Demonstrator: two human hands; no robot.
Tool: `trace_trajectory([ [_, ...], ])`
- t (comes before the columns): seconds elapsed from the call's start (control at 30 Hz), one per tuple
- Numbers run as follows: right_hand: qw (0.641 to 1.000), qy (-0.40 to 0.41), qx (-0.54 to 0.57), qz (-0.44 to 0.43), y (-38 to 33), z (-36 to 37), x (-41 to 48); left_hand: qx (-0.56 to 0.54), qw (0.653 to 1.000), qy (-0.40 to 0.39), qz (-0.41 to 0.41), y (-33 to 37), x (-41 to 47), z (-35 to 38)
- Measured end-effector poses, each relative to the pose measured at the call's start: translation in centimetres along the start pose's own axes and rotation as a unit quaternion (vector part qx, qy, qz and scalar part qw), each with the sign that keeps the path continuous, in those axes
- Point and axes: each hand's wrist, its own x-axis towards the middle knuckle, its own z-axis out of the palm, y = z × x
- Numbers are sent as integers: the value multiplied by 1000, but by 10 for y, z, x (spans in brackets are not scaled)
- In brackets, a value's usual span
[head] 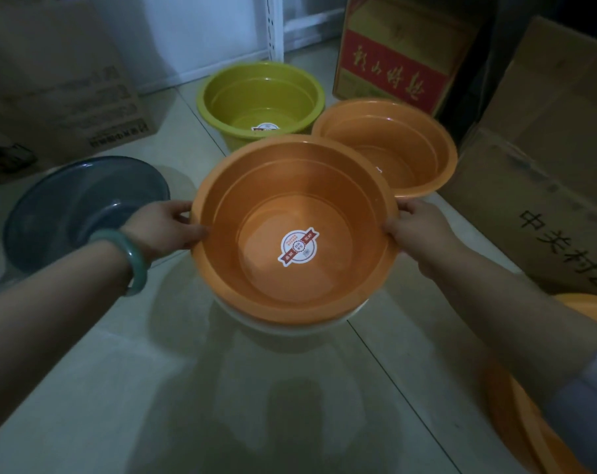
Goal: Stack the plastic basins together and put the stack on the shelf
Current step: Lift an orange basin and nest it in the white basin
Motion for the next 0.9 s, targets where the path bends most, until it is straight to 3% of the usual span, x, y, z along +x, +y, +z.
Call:
trace_trajectory([
  [0.37, 984, 47, -166, -52, 31, 24, 15, 136, 991, 6, 16, -23, 17, 26],
  [0.5, 988, 24, -151, -20, 37, 28, 16, 150, 988, 7, 19, -25, 23, 31],
  [0.77, 1000, -10, -18, 18, 35, 28, 12, 138, 990, 2, 11, -24, 25, 38],
  [0.9, 999, -13, 13, 37, 35, 28, 10, 81, 997, 5, -6, -22, 24, 43],
])
